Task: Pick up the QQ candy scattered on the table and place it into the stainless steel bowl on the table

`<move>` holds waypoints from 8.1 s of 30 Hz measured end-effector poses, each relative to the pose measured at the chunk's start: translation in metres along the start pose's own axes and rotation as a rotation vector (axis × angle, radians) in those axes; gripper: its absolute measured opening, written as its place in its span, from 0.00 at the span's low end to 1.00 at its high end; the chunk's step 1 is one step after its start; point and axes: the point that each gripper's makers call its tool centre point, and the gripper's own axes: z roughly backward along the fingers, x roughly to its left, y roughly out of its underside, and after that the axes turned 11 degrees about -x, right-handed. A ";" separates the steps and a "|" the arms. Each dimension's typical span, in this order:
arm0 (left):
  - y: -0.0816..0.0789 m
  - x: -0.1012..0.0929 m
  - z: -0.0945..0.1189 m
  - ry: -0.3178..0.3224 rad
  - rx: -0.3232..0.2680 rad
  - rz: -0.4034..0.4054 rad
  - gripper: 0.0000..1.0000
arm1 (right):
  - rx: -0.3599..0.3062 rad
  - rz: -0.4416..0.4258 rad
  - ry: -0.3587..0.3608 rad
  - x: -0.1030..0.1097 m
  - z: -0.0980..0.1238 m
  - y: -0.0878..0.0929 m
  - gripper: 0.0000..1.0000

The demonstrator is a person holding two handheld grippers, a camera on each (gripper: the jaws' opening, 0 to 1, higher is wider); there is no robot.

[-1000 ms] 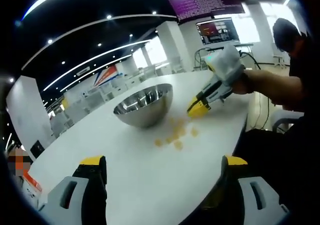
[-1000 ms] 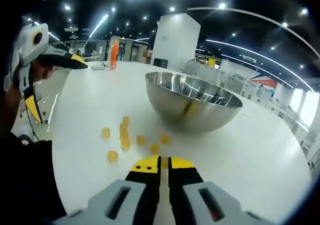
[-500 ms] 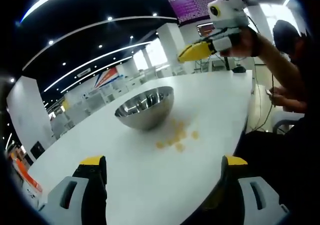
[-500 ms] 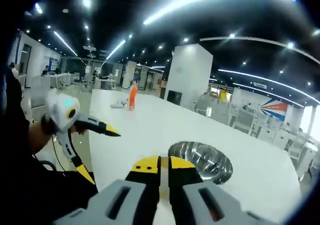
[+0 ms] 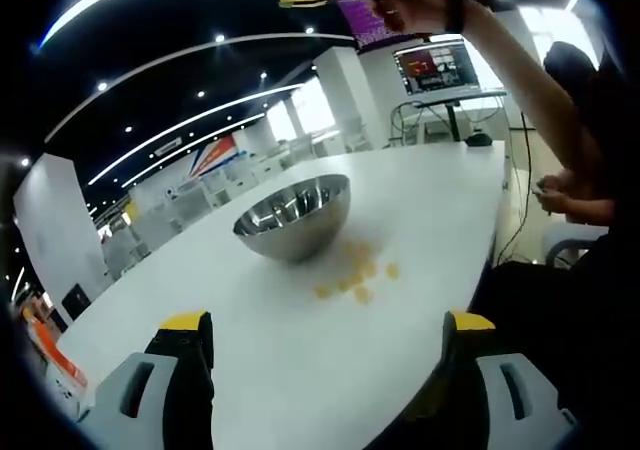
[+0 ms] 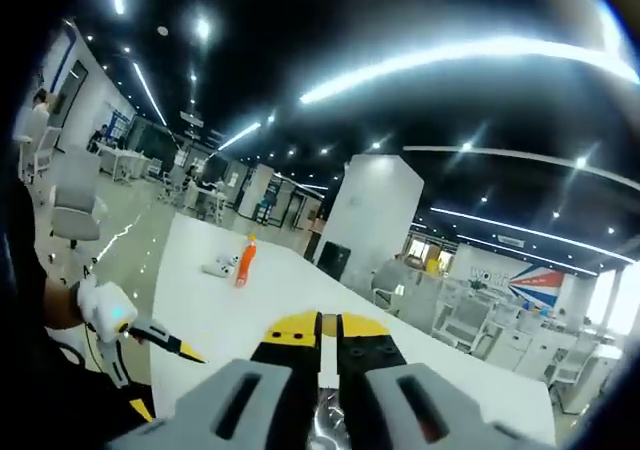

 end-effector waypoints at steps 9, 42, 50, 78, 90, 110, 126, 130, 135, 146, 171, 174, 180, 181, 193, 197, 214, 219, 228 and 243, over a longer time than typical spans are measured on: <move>0.006 0.003 -0.001 0.001 0.007 0.007 0.95 | 0.178 -0.053 0.024 -0.028 -0.041 0.091 0.05; 0.005 -0.008 0.001 0.028 -0.016 0.011 0.95 | 0.562 -0.137 0.054 0.004 -0.009 0.303 0.23; 0.006 -0.006 0.000 0.026 -0.015 0.011 0.95 | 0.565 -0.134 0.055 0.001 -0.007 0.304 0.23; 0.001 -0.010 -0.004 0.033 -0.014 -0.001 0.95 | 0.202 0.034 0.106 -0.038 -0.001 0.094 0.23; -0.008 -0.013 -0.009 0.041 -0.023 -0.019 0.95 | 0.132 0.048 -0.046 0.034 0.032 0.050 0.23; -0.008 -0.021 -0.012 0.054 -0.011 -0.025 0.95 | 0.149 0.052 -0.119 0.067 0.047 0.058 0.23; -0.006 -0.020 -0.010 0.049 -0.010 -0.025 0.95 | 0.169 0.086 -0.131 0.075 0.049 0.063 0.23; -0.006 -0.020 -0.010 0.051 -0.010 -0.024 0.95 | 0.174 0.088 -0.135 0.076 0.050 0.065 0.23; -0.005 -0.020 -0.010 0.048 -0.009 -0.025 0.95 | 0.162 0.051 -0.162 0.084 0.051 0.062 0.23; -0.006 -0.019 -0.010 0.047 -0.011 -0.025 0.95 | 0.170 0.065 -0.169 0.087 0.051 0.064 0.23; -0.007 -0.014 -0.007 0.030 -0.016 -0.024 0.95 | 0.281 -0.039 -0.224 0.129 0.064 0.130 0.23; -0.007 -0.014 -0.006 0.031 -0.018 -0.021 0.95 | 0.312 -0.060 -0.229 0.134 0.068 0.147 0.23; -0.005 -0.015 -0.006 0.030 -0.012 -0.025 0.95 | 0.342 -0.121 -0.220 0.141 0.071 0.171 0.22; -0.005 -0.014 -0.005 0.028 -0.012 -0.025 0.95 | 0.351 -0.123 -0.219 0.142 0.071 0.176 0.22; -0.007 -0.012 -0.003 0.024 -0.024 -0.010 0.95 | 0.435 -0.183 -0.183 0.146 0.081 0.223 0.22; -0.011 -0.011 -0.001 0.021 -0.033 -0.016 0.95 | 0.465 -0.181 -0.178 0.149 0.084 0.239 0.22; -0.007 -0.015 -0.004 0.038 -0.019 -0.021 0.95 | 0.558 -0.205 -0.158 0.148 0.093 0.284 0.21; -0.009 -0.015 -0.003 0.036 -0.019 -0.024 0.95 | 0.559 -0.222 -0.151 0.149 0.093 0.285 0.20; -0.008 -0.015 -0.003 0.039 -0.016 -0.027 0.95 | 0.566 -0.226 -0.152 0.151 0.095 0.288 0.18; -0.006 -0.017 -0.002 0.041 -0.010 -0.032 0.95 | 0.571 -0.228 -0.150 0.153 0.096 0.292 0.10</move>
